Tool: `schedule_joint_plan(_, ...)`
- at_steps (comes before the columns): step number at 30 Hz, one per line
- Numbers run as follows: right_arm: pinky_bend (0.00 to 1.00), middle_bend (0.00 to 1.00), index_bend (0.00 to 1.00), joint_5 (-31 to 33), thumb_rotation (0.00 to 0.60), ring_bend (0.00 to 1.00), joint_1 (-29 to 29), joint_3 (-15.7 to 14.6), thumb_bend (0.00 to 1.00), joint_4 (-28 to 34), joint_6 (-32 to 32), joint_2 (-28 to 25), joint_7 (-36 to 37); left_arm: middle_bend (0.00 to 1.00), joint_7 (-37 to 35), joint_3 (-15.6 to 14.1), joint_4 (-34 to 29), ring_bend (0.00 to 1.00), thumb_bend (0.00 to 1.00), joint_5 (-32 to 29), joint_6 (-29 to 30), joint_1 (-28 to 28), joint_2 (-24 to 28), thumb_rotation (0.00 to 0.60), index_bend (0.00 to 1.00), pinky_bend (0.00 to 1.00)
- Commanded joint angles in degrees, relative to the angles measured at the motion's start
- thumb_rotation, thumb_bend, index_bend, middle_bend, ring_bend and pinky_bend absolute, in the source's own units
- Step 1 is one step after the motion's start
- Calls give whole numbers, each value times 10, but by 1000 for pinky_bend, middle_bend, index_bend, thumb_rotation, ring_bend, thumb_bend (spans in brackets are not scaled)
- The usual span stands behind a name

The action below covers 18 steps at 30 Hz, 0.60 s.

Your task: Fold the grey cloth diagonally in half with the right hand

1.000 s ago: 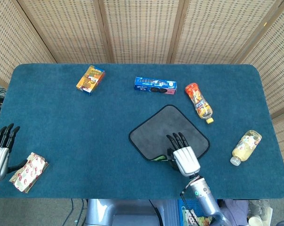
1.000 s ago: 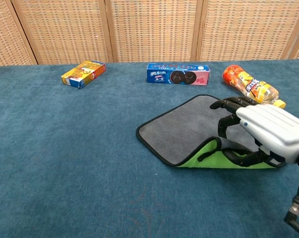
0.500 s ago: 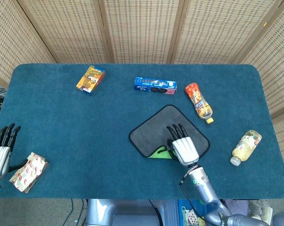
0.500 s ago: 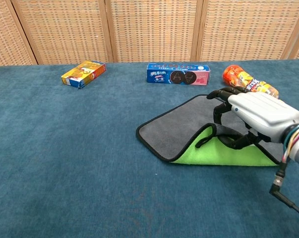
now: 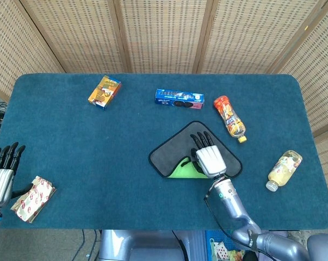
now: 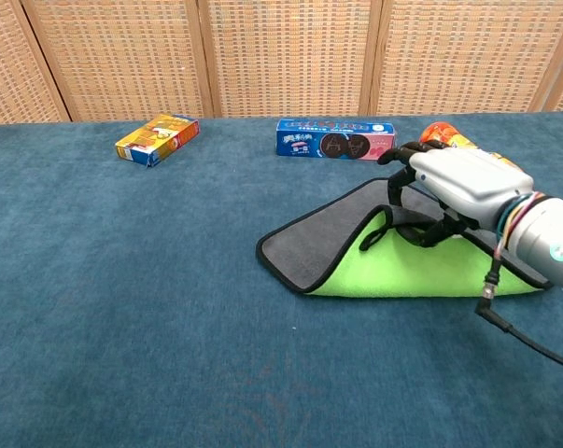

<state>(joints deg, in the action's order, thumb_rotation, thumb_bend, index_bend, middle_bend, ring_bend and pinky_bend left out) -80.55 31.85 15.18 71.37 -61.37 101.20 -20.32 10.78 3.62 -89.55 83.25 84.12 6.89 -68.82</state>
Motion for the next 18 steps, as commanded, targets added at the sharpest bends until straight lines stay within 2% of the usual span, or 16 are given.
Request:
schedule_joint_plan(1,0,130,580,11,600,0,13,10,485,-12,11,3,-3,0,-1,0,0,0,166,2,2,0,0,600,0,0)
schedule_joint_plan(18,0,131,580,62,600,0,73,35,486,-97,43,28,10,0,-6,3,5,0,165,-2,2,0,-1,600,0,0)
